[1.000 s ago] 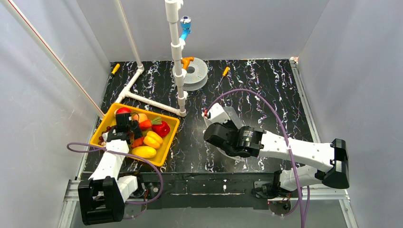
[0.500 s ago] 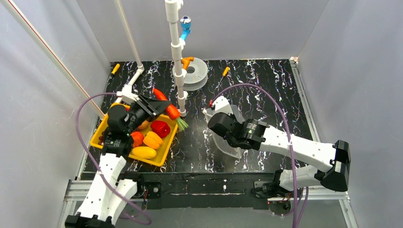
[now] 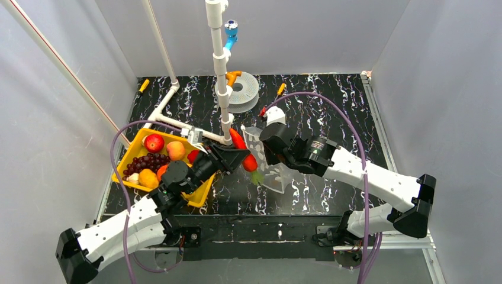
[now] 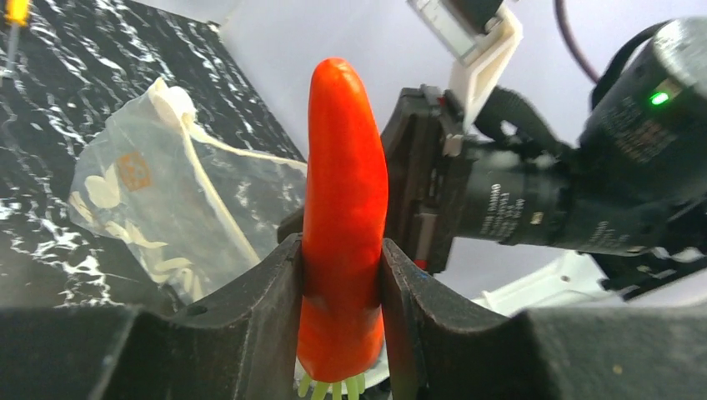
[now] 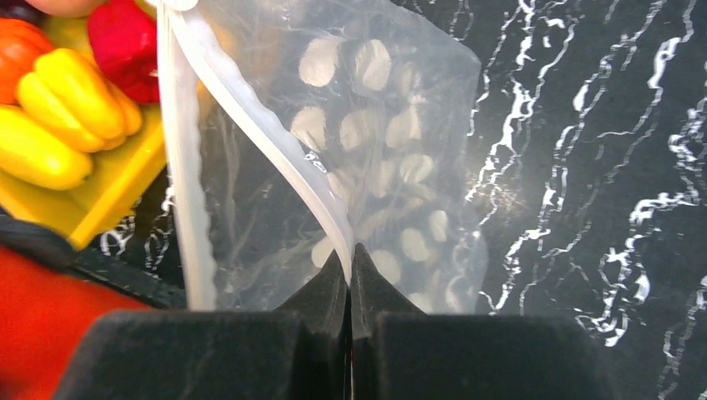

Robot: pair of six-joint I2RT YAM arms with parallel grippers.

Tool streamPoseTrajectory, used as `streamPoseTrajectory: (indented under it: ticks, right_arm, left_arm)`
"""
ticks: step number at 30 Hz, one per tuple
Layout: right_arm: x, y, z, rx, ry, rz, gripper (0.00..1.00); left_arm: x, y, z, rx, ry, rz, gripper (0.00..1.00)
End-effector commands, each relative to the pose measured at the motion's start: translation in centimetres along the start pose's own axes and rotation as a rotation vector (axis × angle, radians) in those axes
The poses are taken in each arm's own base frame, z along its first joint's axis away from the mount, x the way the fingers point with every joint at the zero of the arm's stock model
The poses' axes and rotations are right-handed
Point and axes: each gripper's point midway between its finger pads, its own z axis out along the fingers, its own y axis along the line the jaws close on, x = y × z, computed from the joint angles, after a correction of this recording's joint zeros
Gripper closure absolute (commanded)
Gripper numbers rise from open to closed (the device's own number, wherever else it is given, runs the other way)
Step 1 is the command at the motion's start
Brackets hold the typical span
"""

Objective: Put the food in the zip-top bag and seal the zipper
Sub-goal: Place the fake vegetable in the zipper food storage bag.

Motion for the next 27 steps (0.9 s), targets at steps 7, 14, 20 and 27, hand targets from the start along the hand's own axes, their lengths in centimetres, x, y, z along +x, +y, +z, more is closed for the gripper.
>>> streamPoseTrajectory:
  ticks: [7,14,20,27]
  right_arm:
    - [-0.8,1.8,0.3,-0.106,0.009,0.123,0.99]
    - [-0.9,2.6,0.1,-0.196,0.024,0.182,0.99]
    - [-1.2,2.0,-0.1,-0.218,0.018,0.215,0.99]
    - [-1.3,2.9,-0.5,-0.291,0.035,0.254,0.99]
  left_arm:
    - [-3.7,-0.8,1.7,-0.124,-0.321,0.133,1.0]
    - [-5.2,-3.7,2.1,-0.059,-0.386,0.127,1.0]
    - [-6.8,-5.0,0.8,-0.034,-0.392,0.128,1.0]
    - [-6.1,-4.2,1.4,-0.052,-0.399,0.12,1.0]
